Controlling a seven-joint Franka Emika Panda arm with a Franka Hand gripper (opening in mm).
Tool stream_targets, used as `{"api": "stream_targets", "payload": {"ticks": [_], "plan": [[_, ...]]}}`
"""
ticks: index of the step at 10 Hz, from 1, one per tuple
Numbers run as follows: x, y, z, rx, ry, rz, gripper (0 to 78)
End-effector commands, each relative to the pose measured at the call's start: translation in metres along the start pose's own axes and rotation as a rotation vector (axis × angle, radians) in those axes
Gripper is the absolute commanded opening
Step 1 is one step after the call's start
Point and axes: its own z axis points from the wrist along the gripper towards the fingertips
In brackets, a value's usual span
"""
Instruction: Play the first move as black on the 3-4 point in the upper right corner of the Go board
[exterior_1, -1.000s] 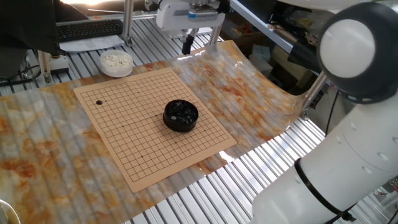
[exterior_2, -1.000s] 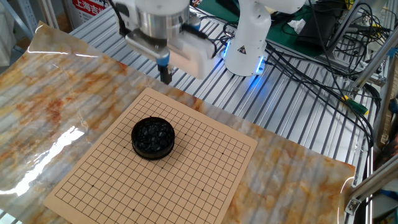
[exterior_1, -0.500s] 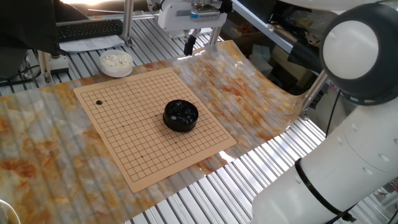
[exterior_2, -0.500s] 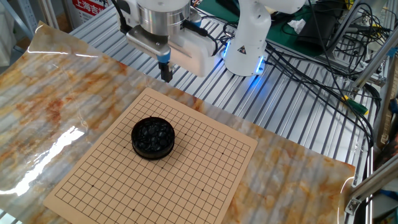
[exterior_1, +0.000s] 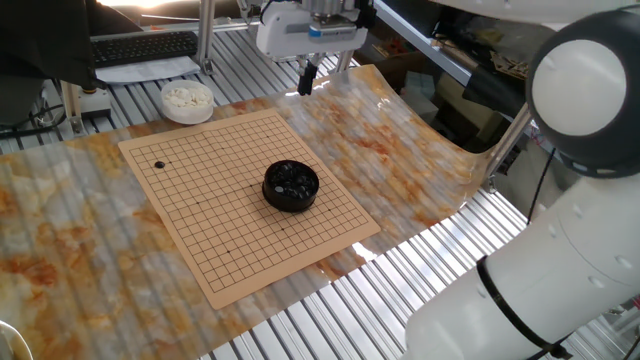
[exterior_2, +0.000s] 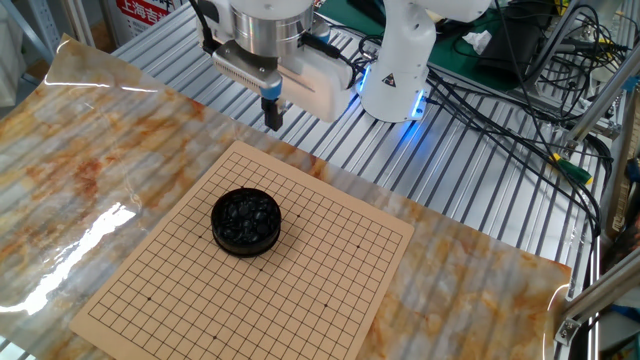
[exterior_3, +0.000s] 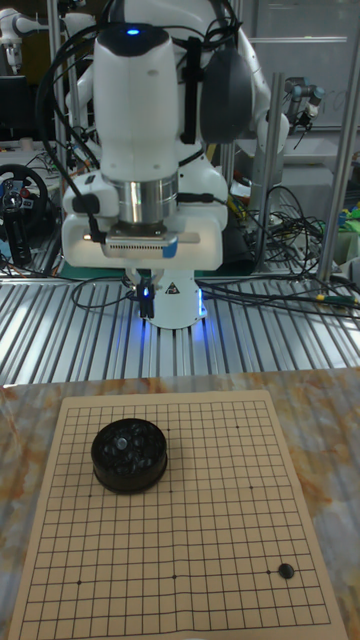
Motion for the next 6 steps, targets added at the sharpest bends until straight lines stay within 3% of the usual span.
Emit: {"api": "stream_targets", "payload": {"ticks": [1,6], "plan": [[0.0071,0.0040,0.0085,0.003,-0.038,0.008,1.4],[-0.0004,0.0036,0.0051,-0.005,-0.082,0.021,1.4]]}}
